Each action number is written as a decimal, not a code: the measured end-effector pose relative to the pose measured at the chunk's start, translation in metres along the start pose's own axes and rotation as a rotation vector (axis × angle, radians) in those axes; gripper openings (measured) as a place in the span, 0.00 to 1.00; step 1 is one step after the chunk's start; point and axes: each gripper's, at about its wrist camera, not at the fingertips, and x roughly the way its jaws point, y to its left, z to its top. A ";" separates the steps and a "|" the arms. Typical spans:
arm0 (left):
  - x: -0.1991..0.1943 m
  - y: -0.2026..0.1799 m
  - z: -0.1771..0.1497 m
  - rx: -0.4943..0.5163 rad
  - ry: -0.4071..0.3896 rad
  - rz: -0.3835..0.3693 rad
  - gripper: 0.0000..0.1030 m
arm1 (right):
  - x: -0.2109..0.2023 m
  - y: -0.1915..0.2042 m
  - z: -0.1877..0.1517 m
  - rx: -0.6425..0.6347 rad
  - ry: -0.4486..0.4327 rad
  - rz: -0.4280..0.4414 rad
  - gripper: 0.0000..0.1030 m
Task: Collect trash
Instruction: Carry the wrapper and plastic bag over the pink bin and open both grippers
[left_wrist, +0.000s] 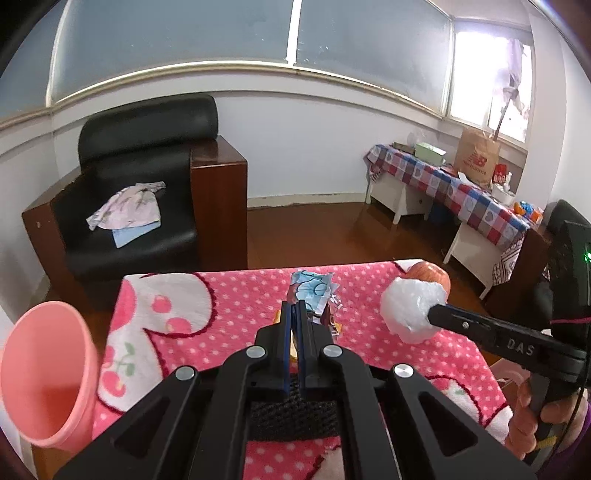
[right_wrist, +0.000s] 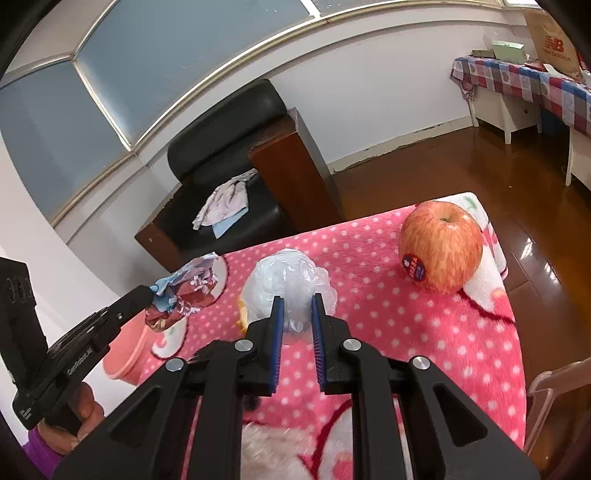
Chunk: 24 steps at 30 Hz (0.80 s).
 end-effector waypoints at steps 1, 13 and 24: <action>-0.007 -0.001 0.000 -0.007 -0.007 0.006 0.02 | -0.006 0.005 -0.002 -0.010 -0.001 0.005 0.15; -0.065 -0.007 -0.016 -0.009 -0.041 0.052 0.02 | -0.041 0.042 -0.021 -0.062 -0.031 0.030 0.15; -0.114 0.022 -0.033 -0.029 -0.063 0.066 0.02 | -0.048 0.102 -0.038 -0.073 -0.050 0.069 0.15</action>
